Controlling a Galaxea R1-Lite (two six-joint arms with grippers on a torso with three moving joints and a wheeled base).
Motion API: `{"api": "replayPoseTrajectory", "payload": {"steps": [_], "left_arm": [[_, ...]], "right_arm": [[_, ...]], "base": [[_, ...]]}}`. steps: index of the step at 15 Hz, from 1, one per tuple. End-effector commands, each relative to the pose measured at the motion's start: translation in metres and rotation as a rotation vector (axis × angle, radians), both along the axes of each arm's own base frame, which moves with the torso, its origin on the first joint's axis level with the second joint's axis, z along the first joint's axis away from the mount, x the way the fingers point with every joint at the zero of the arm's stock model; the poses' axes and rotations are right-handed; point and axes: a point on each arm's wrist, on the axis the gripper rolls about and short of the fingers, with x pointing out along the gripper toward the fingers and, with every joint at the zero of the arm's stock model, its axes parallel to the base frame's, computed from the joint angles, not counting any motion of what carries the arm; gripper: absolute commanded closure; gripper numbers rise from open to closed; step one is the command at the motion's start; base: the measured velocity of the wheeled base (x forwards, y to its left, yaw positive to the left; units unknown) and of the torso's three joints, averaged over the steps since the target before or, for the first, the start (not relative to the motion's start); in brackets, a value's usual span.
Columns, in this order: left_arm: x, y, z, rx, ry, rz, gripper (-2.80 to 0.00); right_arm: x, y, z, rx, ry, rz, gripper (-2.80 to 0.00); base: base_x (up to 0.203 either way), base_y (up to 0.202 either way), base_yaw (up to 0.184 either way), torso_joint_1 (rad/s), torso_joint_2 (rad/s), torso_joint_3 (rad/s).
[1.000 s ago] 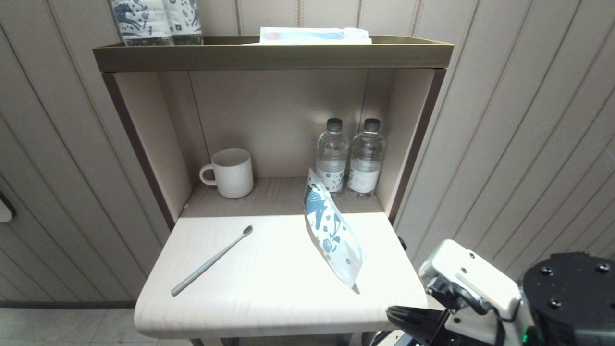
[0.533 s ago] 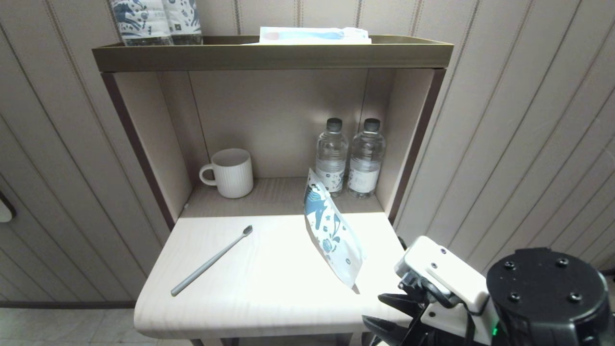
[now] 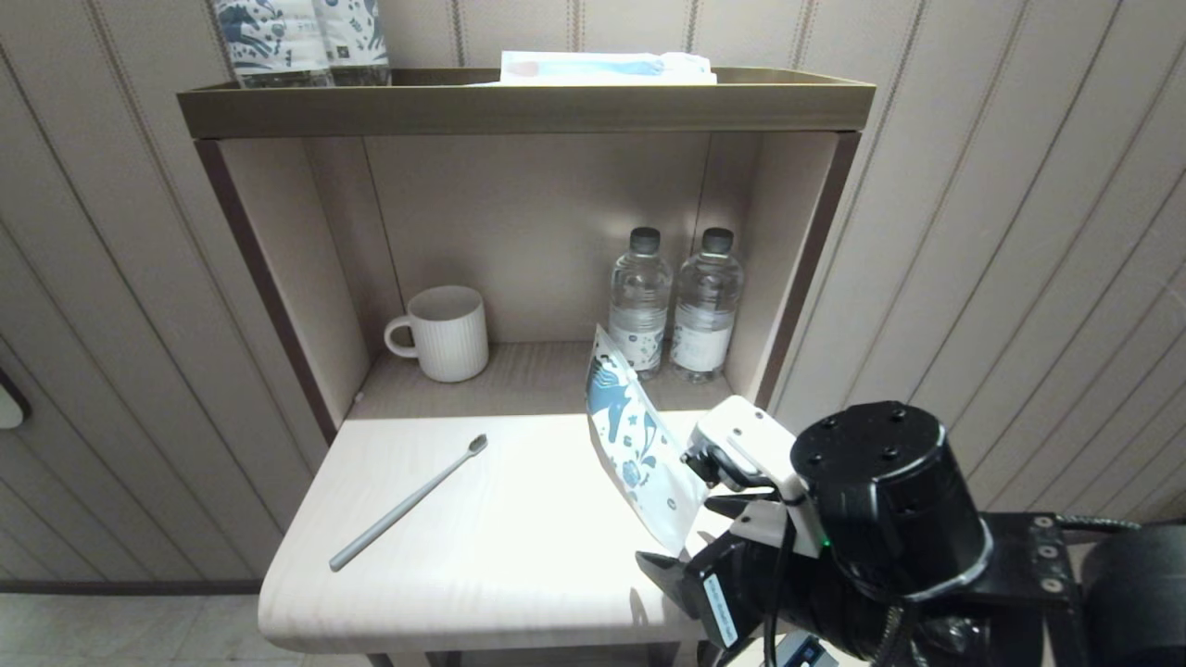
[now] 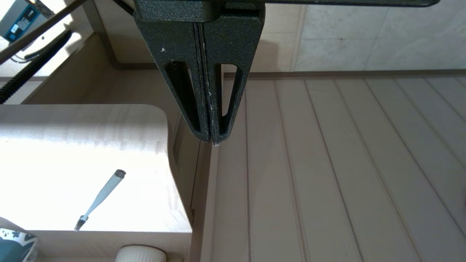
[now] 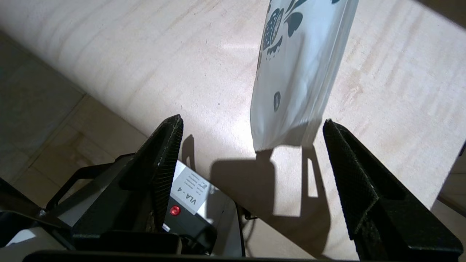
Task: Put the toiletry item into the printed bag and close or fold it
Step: Pick up the storage bag
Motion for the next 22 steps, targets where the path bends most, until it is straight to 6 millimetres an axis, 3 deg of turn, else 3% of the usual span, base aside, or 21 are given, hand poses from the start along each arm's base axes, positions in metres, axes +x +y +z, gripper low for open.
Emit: {"api": "replayPoseTrajectory", "payload": {"steps": [1, 5, 10, 22], "left_arm": [[0.0, 0.0, 0.0, -0.001, 0.0, -0.002, 0.0], [0.0, 0.0, 0.0, -0.001, 0.0, -0.001, 0.0], [0.0, 0.0, 0.0, -0.001, 0.0, -0.002, 0.0], [0.0, 0.0, 0.0, -0.001, 0.0, -0.002, 0.0]], "right_arm": [[0.022, 0.01, -0.013, -0.02, 0.014, -0.038, -2.8], [0.038, 0.017, -0.022, 0.006, -0.014, -0.057, -2.8], [0.028, 0.008, -0.034, -0.005, -0.001, -0.059, -2.8], [0.029, 0.012, -0.034, 0.067, -0.092, -0.075, -2.8]], "base": [[0.0, 0.0, 0.0, 0.0, 0.0, 0.0], [0.0, 0.0, 0.0, 0.0, 0.0, 0.0], [0.0, 0.0, 0.0, 0.0, 0.0, 0.0], [0.0, 0.0, 0.0, 0.0, 0.0, 0.0]]}}
